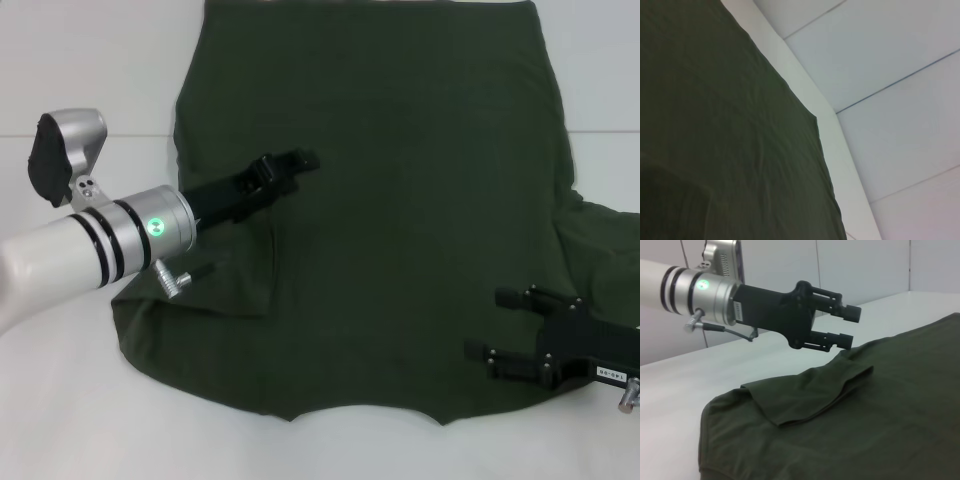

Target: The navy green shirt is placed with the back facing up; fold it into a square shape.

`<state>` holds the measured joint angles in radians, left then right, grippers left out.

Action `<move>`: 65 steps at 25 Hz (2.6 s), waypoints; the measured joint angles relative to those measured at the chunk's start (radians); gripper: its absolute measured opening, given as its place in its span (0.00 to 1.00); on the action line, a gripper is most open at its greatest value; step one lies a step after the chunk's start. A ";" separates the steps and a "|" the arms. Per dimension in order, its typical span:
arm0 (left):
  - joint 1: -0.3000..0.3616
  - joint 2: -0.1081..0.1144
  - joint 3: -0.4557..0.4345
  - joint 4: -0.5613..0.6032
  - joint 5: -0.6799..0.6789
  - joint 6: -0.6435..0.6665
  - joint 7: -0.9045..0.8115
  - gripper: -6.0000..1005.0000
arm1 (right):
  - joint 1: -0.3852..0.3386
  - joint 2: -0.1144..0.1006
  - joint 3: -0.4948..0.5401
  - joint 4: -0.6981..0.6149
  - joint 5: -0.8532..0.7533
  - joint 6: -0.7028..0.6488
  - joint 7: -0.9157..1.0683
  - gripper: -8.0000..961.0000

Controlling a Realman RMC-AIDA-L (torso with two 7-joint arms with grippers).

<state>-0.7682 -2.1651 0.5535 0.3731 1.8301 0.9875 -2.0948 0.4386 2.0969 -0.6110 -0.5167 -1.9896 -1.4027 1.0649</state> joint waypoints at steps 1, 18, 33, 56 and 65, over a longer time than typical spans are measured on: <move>0.006 0.001 -0.001 0.002 0.000 0.010 0.004 0.54 | 0.000 0.000 0.000 -0.001 0.000 0.000 0.000 0.94; 0.337 0.000 -0.011 0.270 0.063 0.554 0.719 0.65 | -0.011 -0.033 0.080 -0.428 -0.184 0.018 0.908 0.93; 0.353 -0.001 -0.015 0.258 0.155 0.611 0.796 0.87 | 0.230 -0.077 0.080 -0.649 -0.904 -0.059 1.484 0.92; 0.352 -0.001 -0.023 0.230 0.157 0.600 0.798 0.87 | 0.298 -0.115 0.026 -0.236 -0.871 0.356 1.412 0.90; 0.349 -0.001 -0.023 0.230 0.153 0.579 0.799 0.87 | 0.310 -0.112 0.026 -0.182 -0.870 0.395 1.395 0.89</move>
<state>-0.4190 -2.1660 0.5307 0.6028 1.9828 1.5660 -1.2961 0.7485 1.9844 -0.5851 -0.6987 -2.8595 -1.0073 2.4594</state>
